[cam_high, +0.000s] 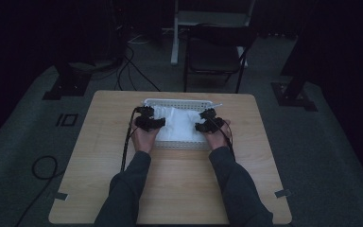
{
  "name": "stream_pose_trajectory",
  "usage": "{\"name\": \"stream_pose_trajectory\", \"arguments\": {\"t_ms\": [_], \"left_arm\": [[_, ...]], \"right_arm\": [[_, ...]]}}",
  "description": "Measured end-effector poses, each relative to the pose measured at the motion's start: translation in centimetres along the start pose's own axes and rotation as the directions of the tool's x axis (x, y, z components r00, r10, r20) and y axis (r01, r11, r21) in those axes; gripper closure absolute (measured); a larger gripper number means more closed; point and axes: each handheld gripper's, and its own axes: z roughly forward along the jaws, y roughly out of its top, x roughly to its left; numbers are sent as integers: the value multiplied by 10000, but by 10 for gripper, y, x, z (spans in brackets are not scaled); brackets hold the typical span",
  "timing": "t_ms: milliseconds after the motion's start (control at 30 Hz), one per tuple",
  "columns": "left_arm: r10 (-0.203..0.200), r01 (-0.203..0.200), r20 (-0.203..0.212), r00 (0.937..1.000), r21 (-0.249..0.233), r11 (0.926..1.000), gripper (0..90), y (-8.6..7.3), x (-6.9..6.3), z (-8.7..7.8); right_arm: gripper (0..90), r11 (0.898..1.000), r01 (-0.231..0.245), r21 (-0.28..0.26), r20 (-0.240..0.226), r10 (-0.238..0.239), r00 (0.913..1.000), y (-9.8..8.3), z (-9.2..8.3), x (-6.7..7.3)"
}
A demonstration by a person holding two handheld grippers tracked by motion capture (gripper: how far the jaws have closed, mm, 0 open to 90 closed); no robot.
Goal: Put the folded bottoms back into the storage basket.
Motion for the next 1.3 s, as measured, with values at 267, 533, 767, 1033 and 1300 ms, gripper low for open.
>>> {"name": "stream_pose_trajectory", "arguments": {"t_ms": [267, 533, 767, 1033, 1300], "left_arm": [[-98, 104, 73, 9999, -867, 9962, 369, 8, 7, -21], [25, 7, 314, 9995, -1019, 9948, 375, 7, 12, -32], [625, -508, 706, 9955, -1566, 9863, 374, -9, 5, -49], [841, -657, 884, 9925, -1938, 9788, 371, -35, 3, -59], [1285, -1148, 613, 9898, -1897, 9751, 364, -66, 3, -67]], "right_arm": [[424, 9979, -184, -625, -236, 169, 9996, 4, -20, -5], [421, 9949, -100, -1007, -262, 74, 9996, 2, -34, -8], [421, 9910, -75, -1339, -513, 6, 9987, -10, -49, -10], [419, 9838, -259, -1773, -654, 145, 9978, -30, -67, -18], [416, 9781, -442, -2035, -334, 382, 9987, -53, -80, -31]]}}
